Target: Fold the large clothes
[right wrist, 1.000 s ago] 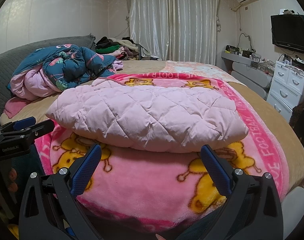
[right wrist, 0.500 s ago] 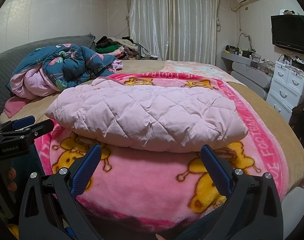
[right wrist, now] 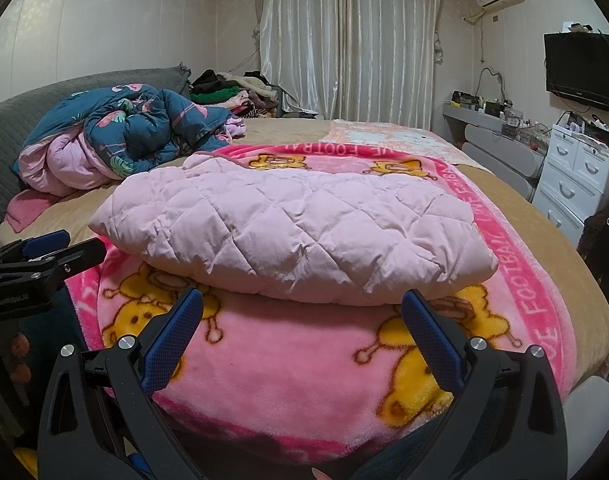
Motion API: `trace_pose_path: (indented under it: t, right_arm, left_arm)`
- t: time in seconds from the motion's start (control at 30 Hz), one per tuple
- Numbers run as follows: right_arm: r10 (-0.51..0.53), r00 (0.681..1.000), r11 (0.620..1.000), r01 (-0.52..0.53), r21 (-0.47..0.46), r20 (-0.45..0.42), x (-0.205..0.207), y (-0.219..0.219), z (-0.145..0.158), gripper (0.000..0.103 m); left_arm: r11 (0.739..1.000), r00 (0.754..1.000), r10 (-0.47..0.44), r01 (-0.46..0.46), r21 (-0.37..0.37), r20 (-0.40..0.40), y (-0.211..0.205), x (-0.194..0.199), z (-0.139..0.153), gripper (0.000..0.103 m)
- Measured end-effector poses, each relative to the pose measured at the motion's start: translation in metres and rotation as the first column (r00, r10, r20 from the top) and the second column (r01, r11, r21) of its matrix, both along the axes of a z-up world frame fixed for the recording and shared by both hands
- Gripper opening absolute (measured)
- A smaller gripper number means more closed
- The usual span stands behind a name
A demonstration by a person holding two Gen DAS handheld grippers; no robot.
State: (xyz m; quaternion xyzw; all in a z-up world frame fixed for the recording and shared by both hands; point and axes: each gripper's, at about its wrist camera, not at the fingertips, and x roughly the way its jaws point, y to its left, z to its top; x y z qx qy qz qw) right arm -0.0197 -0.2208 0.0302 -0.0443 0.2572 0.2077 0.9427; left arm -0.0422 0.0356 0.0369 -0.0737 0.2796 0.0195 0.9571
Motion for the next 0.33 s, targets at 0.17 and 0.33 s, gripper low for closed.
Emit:
trace_pose_path:
  t: [0.17, 0.33]
  right_arm:
    - [-0.015, 1.0, 1.0, 0.015, 0.014, 0.001, 0.003, -0.011, 0.003, 0.099]
    - [-0.199, 0.979, 0.98, 0.198, 0.023, 0.048, 0.022, -0.088, 0.014, 0.099]
  left_arm:
    - [0.999, 0.999, 0.018, -0.019, -0.026, -0.031, 0.008, 0.009, -0.008, 0.094]
    - [0.983, 0.983, 0.159, -0.167, -0.083, -0.086, 0.081, 0.041, -0.012, 0.094]
